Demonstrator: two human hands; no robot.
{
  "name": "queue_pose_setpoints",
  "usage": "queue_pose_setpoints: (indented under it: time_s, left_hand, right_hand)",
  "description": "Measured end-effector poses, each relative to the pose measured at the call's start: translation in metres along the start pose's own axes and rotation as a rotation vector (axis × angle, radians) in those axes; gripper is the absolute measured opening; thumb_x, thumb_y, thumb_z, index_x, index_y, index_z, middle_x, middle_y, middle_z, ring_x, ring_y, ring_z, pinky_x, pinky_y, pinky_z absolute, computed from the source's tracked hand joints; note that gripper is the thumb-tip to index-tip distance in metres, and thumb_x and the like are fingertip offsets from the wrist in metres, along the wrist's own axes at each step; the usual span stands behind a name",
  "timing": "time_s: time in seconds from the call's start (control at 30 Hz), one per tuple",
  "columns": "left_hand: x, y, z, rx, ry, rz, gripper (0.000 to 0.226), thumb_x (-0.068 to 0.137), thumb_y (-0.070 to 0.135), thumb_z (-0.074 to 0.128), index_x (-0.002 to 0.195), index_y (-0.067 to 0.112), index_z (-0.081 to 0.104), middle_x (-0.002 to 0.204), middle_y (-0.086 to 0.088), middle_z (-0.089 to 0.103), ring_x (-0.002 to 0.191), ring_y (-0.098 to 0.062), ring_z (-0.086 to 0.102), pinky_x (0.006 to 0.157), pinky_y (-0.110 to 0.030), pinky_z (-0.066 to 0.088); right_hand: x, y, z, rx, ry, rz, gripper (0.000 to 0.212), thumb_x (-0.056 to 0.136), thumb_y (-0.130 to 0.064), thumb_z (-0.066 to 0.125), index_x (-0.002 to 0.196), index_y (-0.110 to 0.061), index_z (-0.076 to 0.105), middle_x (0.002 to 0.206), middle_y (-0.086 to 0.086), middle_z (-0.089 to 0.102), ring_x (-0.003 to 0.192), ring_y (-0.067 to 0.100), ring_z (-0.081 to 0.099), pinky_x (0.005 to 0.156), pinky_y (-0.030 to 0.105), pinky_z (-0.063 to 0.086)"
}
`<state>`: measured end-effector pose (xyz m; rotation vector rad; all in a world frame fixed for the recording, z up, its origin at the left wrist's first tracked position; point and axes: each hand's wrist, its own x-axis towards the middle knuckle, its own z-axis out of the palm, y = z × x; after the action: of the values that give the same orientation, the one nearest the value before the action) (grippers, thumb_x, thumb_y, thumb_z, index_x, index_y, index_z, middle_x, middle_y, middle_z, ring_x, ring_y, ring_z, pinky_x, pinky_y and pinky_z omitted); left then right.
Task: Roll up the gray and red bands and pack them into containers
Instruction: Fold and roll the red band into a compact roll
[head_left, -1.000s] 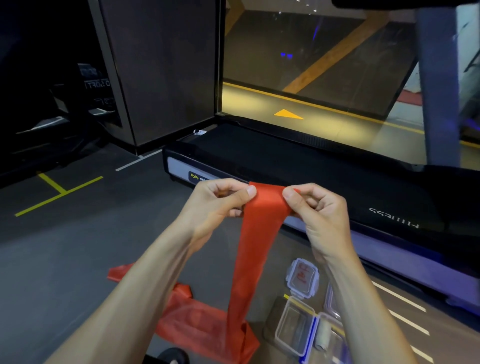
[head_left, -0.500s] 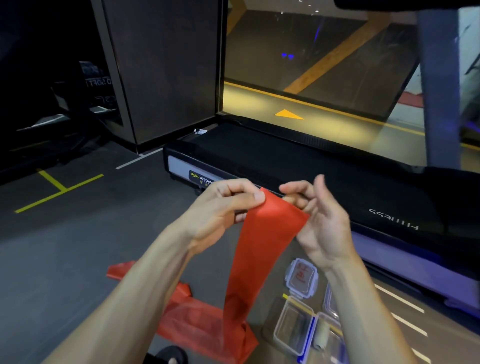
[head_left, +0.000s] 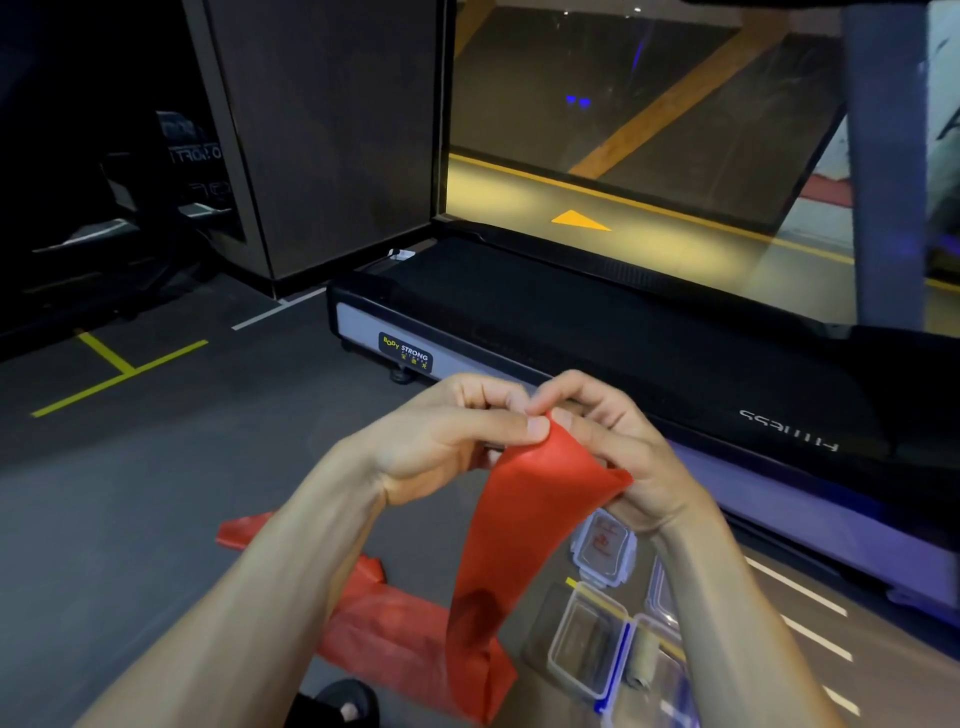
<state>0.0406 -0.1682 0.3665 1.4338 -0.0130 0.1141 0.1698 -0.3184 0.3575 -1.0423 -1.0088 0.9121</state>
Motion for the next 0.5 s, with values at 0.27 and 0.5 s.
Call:
queue_pose_setpoints:
  time_s: [0.27, 0.5]
  left_hand:
    - [0.004, -0.012, 0.001, 0.221, -0.025, 0.070, 0.015, 0.093, 0.023, 0.071, 0.094, 0.009, 0.075, 0.089, -0.016, 0.070, 0.083, -0.022, 0.064, 0.082, -0.038, 0.055]
    - [0.024, -0.048, 0.006, 0.679, 0.101, -0.011, 0.016, 0.087, 0.031, 0.081, 0.103, 0.026, 0.079, 0.078, 0.019, 0.070, 0.076, 0.018, 0.060, 0.070, -0.034, 0.060]
  right_hand:
    - [0.006, -0.008, -0.010, -0.069, 0.008, -0.153, 0.012, 0.092, -0.029, 0.073, 0.090, -0.018, 0.069, 0.097, 0.004, 0.055, 0.086, 0.015, 0.052, 0.079, 0.030, 0.044]
    - [0.014, -0.009, -0.007, 0.479, -0.192, -0.274, 0.007, 0.093, -0.019, 0.071, 0.097, -0.016, 0.066, 0.108, 0.005, 0.068, 0.109, 0.026, 0.066, 0.100, 0.050, 0.053]
